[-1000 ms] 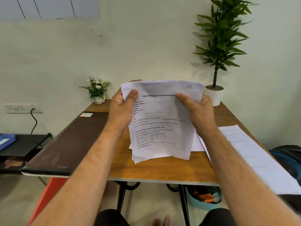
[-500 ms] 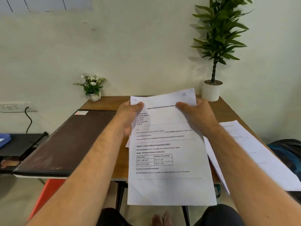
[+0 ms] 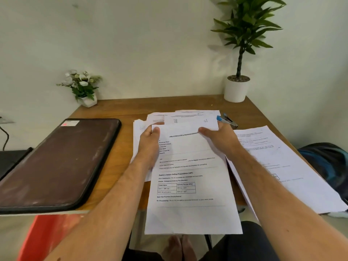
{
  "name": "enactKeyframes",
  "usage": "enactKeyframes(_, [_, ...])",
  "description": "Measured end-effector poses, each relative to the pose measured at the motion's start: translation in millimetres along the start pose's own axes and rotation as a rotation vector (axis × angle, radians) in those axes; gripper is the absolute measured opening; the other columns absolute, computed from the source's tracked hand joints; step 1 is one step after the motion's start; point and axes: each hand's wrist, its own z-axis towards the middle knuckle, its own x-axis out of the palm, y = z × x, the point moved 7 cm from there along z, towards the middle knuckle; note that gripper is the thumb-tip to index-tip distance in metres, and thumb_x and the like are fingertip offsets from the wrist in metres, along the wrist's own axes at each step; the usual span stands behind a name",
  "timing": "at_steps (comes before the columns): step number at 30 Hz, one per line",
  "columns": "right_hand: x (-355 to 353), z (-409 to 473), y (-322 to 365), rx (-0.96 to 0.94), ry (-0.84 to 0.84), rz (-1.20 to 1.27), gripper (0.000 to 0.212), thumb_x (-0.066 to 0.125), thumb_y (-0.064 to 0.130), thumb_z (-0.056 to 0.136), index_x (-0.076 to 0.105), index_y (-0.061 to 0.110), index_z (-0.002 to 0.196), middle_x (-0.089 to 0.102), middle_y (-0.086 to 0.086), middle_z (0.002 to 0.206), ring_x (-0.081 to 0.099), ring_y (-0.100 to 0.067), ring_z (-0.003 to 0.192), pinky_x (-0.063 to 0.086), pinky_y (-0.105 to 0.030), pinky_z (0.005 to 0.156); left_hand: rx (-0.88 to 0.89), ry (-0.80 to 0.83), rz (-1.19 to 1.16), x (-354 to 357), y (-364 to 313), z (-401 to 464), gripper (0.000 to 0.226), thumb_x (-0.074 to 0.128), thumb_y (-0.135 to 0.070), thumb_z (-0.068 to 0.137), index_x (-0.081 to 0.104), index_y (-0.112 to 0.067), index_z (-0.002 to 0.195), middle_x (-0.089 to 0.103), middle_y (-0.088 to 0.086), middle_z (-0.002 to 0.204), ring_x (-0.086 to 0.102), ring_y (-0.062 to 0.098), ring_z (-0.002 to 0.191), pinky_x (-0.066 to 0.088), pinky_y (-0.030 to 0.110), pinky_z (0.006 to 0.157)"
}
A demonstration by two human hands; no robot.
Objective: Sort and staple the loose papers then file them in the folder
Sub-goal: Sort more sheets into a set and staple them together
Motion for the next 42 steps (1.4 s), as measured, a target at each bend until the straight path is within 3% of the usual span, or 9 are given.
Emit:
enactKeyframes(2, [-3.7,8.0,-3.6,-0.03,-0.024,-0.094,0.04,0.071,0.039,0.09,0.066,0.019,0.125,0.07,0.01,0.115,0.065,-0.007,0.098,0.045,-0.018,0.073,0.047,0.022,0.073,0.5,8.8,-2.1,0.03,0.038,-0.031,0.11,0.065,-0.036,0.123,0.076,-0.011,0.109,0.074,0.015,0.101,0.061,0.042,0.088])
enactKeyframes(5, [-13.1,16.7,-7.1,-0.059,-0.087,-0.253,0.041,0.069,0.043,0.091,0.062,0.026,0.127,0.061,0.007,0.103,0.055,-0.006,0.081,0.04,-0.02,0.064,0.139,0.036,0.115,0.4,11.3,-0.3,0.031,0.038,-0.027,0.111,0.066,-0.032,0.123,0.075,-0.014,0.113,0.072,0.009,0.103,0.06,0.037,0.09])
enactKeyframes(8, [-15.9,20.0,-16.0,-0.035,-0.092,-0.347,0.045,0.068,0.04,0.093,0.06,0.023,0.133,0.065,0.002,0.117,0.055,-0.012,0.095,0.042,-0.026,0.076,0.129,0.025,0.145,2.7,13.6,4.8,0.029,0.039,-0.027,0.111,0.066,-0.031,0.122,0.076,-0.013,0.111,0.073,0.01,0.1,0.061,0.038,0.088])
enactKeyframes(16, [-6.7,18.6,-30.3,0.057,-0.092,-0.416,0.052,0.072,0.027,0.091,0.054,0.023,0.14,0.058,-0.003,0.139,0.057,-0.021,0.119,0.044,-0.027,0.082,0.182,-0.049,0.254,6.4,17.8,2.1,0.024,0.046,-0.032,0.107,0.062,-0.031,0.126,0.068,-0.013,0.126,0.07,0.011,0.107,0.062,0.039,0.088])
enactKeyframes(24, [-26.9,43.5,-22.8,-0.029,-0.235,-0.528,0.039,0.071,0.033,0.091,0.064,0.023,0.128,0.065,-0.002,0.123,0.06,-0.013,0.094,0.052,-0.032,0.085,0.256,-0.124,0.419,-6.0,22.4,3.7,0.029,0.044,-0.039,0.105,0.062,-0.026,0.125,0.068,-0.01,0.127,0.066,0.015,0.113,0.058,0.045,0.096])
enactKeyframes(29, [-48.3,69.4,-35.4,-0.024,-0.311,-0.667,0.033,0.065,0.019,0.092,0.068,0.027,0.124,0.064,-0.003,0.129,0.063,-0.022,0.104,0.058,-0.041,0.088,0.267,-0.169,0.509,6.1,20.7,7.5,0.033,0.045,-0.033,0.107,0.061,-0.019,0.131,0.066,-0.004,0.132,0.062,0.017,0.119,0.051,0.041,0.105])
enactKeyframes(33, [-51.7,86.8,-44.6,-0.005,-0.303,-0.887,0.044,0.059,0.02,0.098,0.054,0.023,0.142,0.054,-0.01,0.135,0.045,-0.03,0.123,0.045,-0.041,0.1,0.299,-0.195,0.575,11.1,19.2,8.1,0.035,0.044,-0.029,0.108,0.06,-0.011,0.133,0.064,0.003,0.136,0.059,0.022,0.124,0.049,0.035,0.105])
enactKeyframes(38, [-48.4,98.6,-52.3,0.028,-0.295,-0.923,0.052,0.055,0.015,0.098,0.047,0.03,0.147,0.06,-0.007,0.128,0.042,-0.029,0.118,0.043,-0.042,0.094,0.32,-0.2,0.601,8.2,21.1,6.9,0.034,0.043,-0.029,0.108,0.06,-0.01,0.131,0.064,0.002,0.136,0.06,0.021,0.123,0.049,0.035,0.105])
enactKeyframes(42, [-50.7,106.8,-54.5,0.029,-0.315,-0.894,0.053,0.057,0.014,0.098,0.047,0.032,0.147,0.066,-0.005,0.123,0.044,-0.028,0.115,0.046,-0.042,0.091,0.32,-0.202,0.599,6.0,22.4,11.6,0.035,0.043,-0.031,0.108,0.059,-0.01,0.131,0.066,0.003,0.134,0.06,0.023,0.122,0.05,0.045,0.106])
